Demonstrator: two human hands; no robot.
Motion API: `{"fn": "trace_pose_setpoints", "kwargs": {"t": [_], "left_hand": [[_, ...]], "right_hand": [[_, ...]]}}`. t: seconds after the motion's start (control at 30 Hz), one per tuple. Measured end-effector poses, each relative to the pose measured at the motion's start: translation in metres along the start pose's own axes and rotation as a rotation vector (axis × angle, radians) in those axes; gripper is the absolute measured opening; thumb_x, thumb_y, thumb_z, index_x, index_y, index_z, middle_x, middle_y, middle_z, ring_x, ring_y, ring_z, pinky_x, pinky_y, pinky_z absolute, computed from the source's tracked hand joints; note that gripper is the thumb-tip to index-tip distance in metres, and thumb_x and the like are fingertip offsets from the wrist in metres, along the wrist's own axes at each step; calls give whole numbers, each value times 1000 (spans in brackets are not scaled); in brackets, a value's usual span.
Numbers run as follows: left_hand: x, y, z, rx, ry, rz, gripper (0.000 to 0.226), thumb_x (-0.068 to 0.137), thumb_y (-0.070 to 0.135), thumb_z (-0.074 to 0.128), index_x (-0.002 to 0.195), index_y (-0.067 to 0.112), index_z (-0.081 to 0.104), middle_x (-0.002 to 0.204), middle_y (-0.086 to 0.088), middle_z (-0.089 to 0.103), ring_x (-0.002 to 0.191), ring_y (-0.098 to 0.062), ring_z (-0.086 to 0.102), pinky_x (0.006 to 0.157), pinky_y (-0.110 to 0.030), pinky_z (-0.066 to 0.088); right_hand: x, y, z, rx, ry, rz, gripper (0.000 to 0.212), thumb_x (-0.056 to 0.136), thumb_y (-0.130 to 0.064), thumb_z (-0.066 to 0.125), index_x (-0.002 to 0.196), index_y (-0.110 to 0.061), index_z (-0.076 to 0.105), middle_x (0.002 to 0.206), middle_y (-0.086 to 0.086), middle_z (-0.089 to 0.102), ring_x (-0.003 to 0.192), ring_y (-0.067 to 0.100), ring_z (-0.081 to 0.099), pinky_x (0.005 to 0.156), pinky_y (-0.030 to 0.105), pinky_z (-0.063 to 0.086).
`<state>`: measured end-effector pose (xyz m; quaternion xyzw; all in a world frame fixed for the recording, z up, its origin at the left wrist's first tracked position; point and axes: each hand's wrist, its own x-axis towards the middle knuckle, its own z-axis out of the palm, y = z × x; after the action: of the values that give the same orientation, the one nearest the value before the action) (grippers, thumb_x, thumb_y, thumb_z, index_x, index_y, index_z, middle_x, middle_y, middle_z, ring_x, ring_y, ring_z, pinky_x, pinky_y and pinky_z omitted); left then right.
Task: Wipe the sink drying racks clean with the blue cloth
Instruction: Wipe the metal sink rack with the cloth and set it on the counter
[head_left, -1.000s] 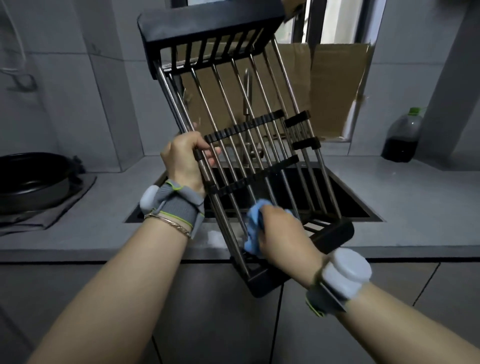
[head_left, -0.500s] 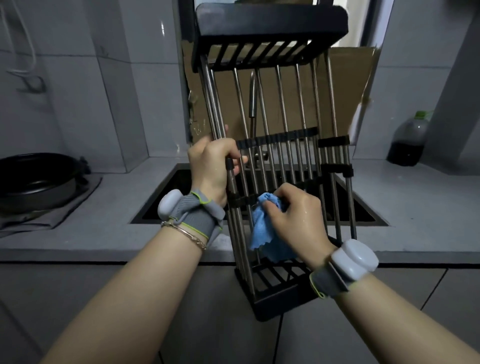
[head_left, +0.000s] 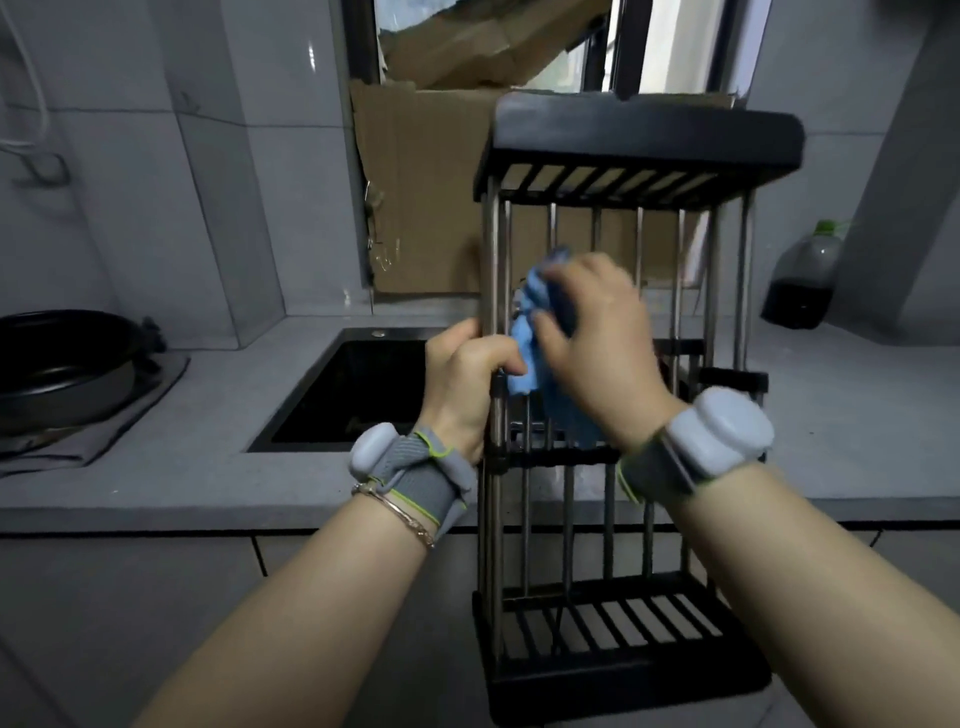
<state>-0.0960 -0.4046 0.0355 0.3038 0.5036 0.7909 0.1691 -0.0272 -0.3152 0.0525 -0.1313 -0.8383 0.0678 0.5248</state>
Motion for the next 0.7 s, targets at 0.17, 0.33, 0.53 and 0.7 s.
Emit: {"fn": "trace_pose_setpoints", "kwargs": {"t": [0.17,0.33,0.53,0.7], "left_hand": [[14,0,-9,-132,85,-178,41,42,10,56,83,7,57,60,-8,50,44,-16,55,41,-16,42],[10,-8,-12,-113,81,-216,27,62,8,54,88,5,58,70,-12,49,57,-25,55,42,-17,42],[4,-4,-4,-88,28,-155,65,27,21,59,90,4,58,82,-15,46,73,-29,43,62,-35,38],[10,0,-11,-49,101,-173,47,43,8,53,90,5,58,67,-11,45,59,-26,51,50,-23,38]], "right_hand": [[-72,1,14,-192,-310,-353,15,72,-11,56,81,-5,67,89,13,63,85,31,56,67,40,54],[-64,3,2,-107,-569,-453,21,63,-7,75,80,-6,62,82,10,57,71,29,56,55,30,49],[2,7,0,-222,-185,-223,25,78,-10,50,95,1,66,98,24,59,84,42,56,68,38,47],[-62,7,5,-272,-483,-439,28,70,-4,55,97,-5,57,97,18,60,85,38,58,67,44,55]]}}
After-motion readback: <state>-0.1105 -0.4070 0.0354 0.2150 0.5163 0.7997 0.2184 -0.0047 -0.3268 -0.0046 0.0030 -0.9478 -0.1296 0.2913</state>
